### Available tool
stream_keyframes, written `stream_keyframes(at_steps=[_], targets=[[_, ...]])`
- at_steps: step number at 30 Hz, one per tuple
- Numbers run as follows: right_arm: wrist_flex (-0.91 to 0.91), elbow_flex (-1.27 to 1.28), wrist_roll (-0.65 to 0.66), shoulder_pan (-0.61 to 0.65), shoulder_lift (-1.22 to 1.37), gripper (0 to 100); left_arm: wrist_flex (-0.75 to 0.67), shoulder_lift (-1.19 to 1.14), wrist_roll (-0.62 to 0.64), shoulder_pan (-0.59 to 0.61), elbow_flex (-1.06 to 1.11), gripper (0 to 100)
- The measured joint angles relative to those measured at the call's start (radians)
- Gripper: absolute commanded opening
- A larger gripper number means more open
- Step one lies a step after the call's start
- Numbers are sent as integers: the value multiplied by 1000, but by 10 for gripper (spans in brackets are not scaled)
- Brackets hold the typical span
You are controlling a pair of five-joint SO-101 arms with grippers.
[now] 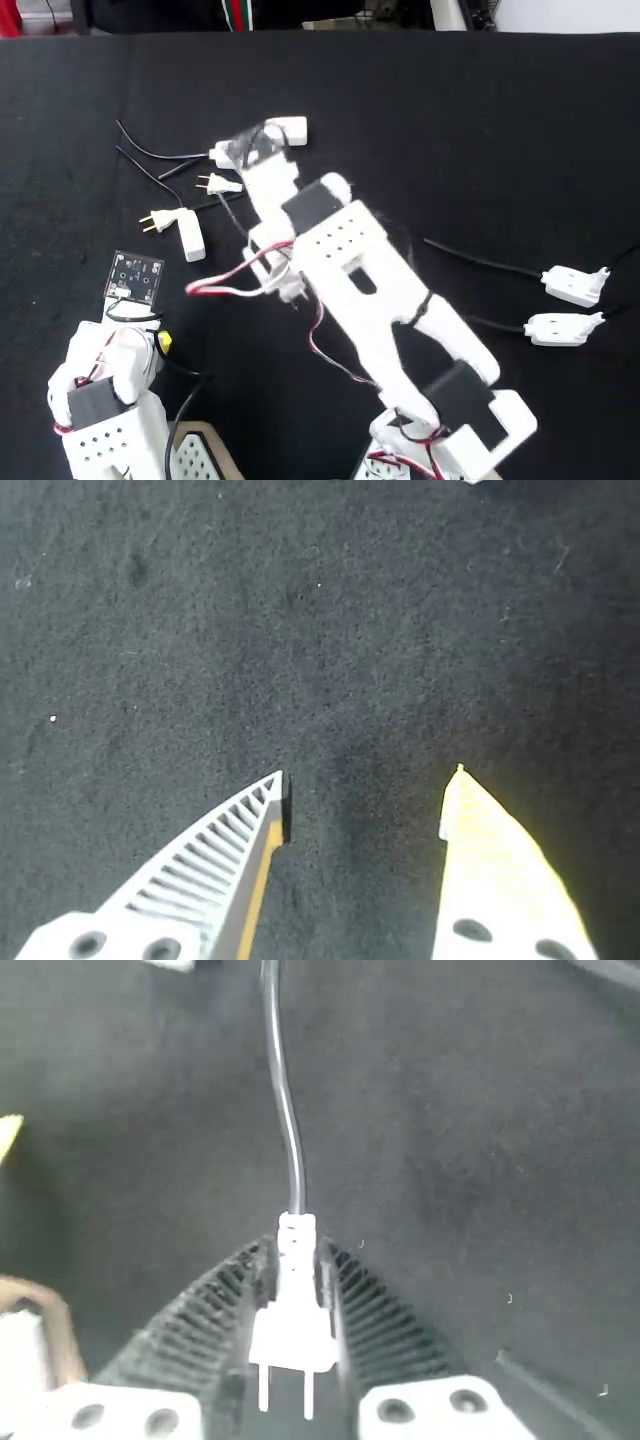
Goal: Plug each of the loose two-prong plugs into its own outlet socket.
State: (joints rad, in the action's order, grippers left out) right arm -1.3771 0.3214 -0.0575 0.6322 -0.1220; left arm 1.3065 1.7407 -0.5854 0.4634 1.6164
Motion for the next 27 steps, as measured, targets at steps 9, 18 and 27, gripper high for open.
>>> stream_keyframes(at_steps=[9, 18, 27], targets=[[215, 192, 83, -72, 169, 188, 0, 0, 0, 0, 0, 252], [-97, -74, 64, -78, 379, 230, 0, 0, 0, 0, 0, 252], [-250, -249, 97, -98, 480, 152, 0, 0, 0, 0, 0, 252]])
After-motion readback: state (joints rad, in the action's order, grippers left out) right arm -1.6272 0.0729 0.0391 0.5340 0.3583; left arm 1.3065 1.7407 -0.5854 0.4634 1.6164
